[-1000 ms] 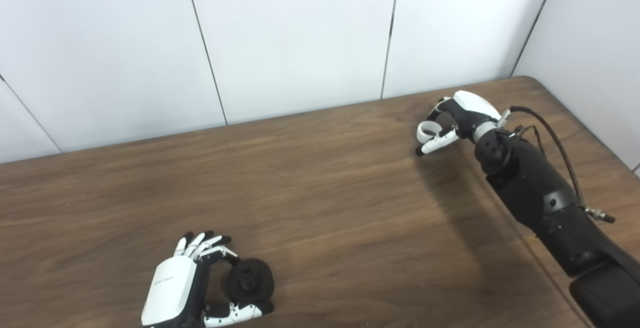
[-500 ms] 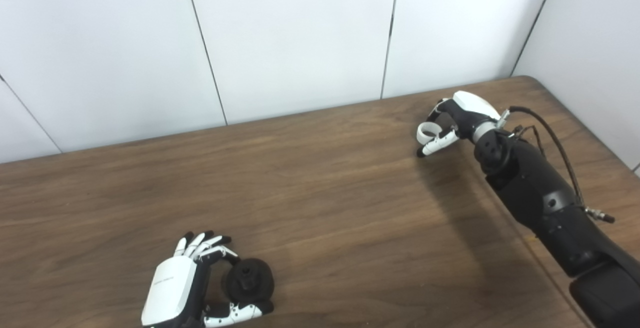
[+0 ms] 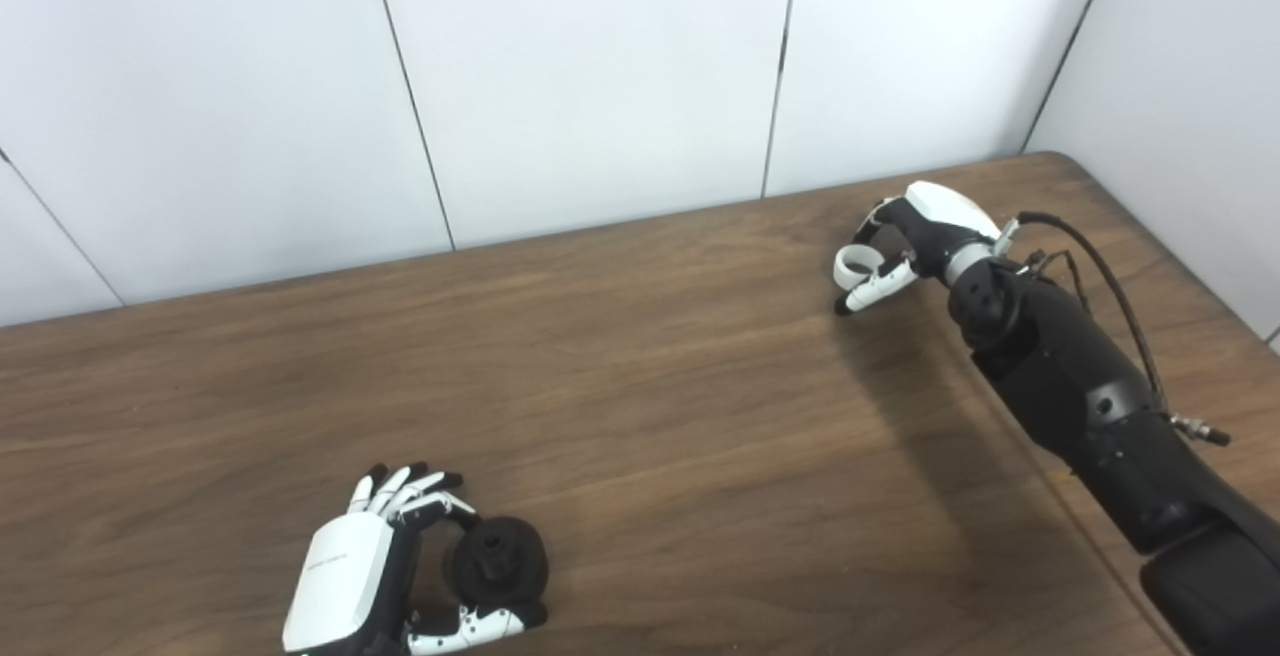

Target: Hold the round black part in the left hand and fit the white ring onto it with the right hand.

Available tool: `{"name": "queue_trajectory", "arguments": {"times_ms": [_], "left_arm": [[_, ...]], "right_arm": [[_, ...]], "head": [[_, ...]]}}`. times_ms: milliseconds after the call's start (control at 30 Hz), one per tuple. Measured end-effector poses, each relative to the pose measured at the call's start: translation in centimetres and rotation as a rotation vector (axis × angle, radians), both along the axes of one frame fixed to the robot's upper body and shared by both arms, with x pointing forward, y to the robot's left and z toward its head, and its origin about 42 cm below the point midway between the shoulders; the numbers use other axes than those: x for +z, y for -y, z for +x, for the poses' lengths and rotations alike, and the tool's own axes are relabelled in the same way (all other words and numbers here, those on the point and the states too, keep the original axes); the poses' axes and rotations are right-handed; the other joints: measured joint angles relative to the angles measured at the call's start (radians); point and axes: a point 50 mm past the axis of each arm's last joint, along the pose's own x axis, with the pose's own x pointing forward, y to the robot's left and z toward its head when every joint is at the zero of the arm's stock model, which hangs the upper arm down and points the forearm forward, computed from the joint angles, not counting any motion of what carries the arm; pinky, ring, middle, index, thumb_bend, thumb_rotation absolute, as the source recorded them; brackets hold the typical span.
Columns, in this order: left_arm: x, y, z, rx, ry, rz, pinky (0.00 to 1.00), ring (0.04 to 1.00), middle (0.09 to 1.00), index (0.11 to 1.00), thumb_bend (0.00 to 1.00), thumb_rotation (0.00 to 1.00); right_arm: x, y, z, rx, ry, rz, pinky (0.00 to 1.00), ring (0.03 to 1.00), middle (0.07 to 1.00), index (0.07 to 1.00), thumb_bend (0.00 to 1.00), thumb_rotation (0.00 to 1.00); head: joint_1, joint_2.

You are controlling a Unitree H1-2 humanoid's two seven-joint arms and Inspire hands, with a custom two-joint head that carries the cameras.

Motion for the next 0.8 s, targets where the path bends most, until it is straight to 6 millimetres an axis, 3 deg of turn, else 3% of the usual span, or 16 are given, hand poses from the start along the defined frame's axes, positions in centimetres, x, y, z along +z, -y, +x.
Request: {"name": "queue_trajectory", "arguments": {"times_ms": [133,167,267,800], "left_arm": [[0.0,0.0,0.0,0.0,0.0,0.0,1.0,0.912,0.812,0.484,0.52,0.05],[0.0,0.0,0.0,0.0,0.0,0.0,1.0,0.912,0.813,0.484,0.52,0.05],[0.01,0.01,0.0,0.0,0.0,0.0,1.0,0.911,0.812,0.484,0.52,0.05],[0.05,0.04,0.0,0.0,0.002,-0.002,1.0,0.911,0.811,0.484,0.52,0.05]], "right_arm": [[0.01,0.01,0.0,0.0,0.0,0.002,1.0,1.0,0.912,0.593,0.79,0.21],[0.02,0.01,0.01,0.0,0.0,0.002,1.0,1.0,0.911,0.533,0.63,0.18],[0.12,0.01,0.05,0.001,0.004,0.007,1.0,1.0,0.88,0.495,0.53,0.14],[0.11,0.11,-0.05,0.001,0.007,0.018,1.0,1.0,0.848,0.489,0.52,0.13]], "head": [[0.0,0.0],[0.0,0.002],[0.0,0.002],[0.003,0.006]]}}
